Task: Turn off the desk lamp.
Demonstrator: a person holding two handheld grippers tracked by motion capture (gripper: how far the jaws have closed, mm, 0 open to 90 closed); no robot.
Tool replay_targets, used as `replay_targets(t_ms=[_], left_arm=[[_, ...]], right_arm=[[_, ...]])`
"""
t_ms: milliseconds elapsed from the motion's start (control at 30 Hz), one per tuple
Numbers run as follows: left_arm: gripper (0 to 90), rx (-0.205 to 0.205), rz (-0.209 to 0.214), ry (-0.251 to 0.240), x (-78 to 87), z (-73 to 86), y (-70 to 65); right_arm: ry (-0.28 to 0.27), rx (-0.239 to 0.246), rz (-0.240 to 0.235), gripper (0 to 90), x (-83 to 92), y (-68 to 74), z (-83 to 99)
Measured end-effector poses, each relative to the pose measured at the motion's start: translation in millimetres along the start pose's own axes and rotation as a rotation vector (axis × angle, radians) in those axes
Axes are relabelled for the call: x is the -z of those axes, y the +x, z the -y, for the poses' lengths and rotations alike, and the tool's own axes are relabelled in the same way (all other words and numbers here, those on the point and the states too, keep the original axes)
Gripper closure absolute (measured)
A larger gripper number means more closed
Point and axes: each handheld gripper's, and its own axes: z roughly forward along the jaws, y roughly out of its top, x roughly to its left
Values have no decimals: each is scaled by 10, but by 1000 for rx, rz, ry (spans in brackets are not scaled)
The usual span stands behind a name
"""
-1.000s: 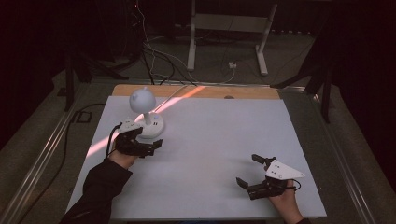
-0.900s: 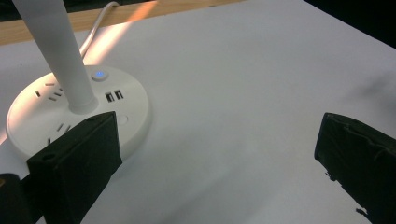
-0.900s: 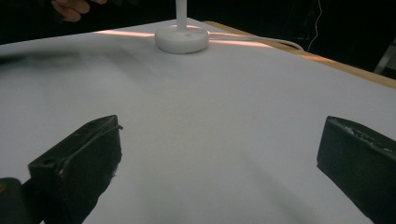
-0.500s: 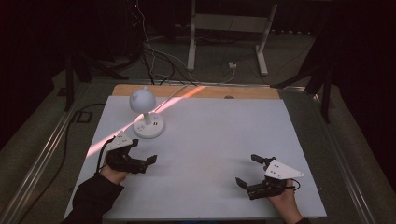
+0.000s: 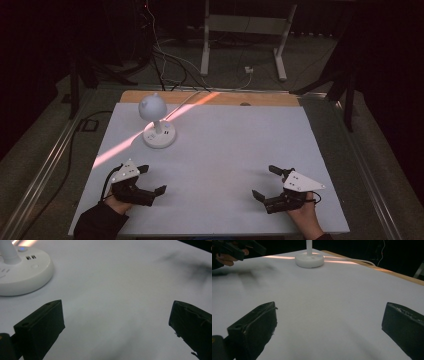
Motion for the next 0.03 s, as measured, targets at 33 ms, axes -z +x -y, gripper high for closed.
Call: replay_targets(t_ms=[33], left_arm=[[7, -3, -4, 3, -4, 11, 6]], right_arm=[[-1, 1, -1, 0, -3, -2, -2]])
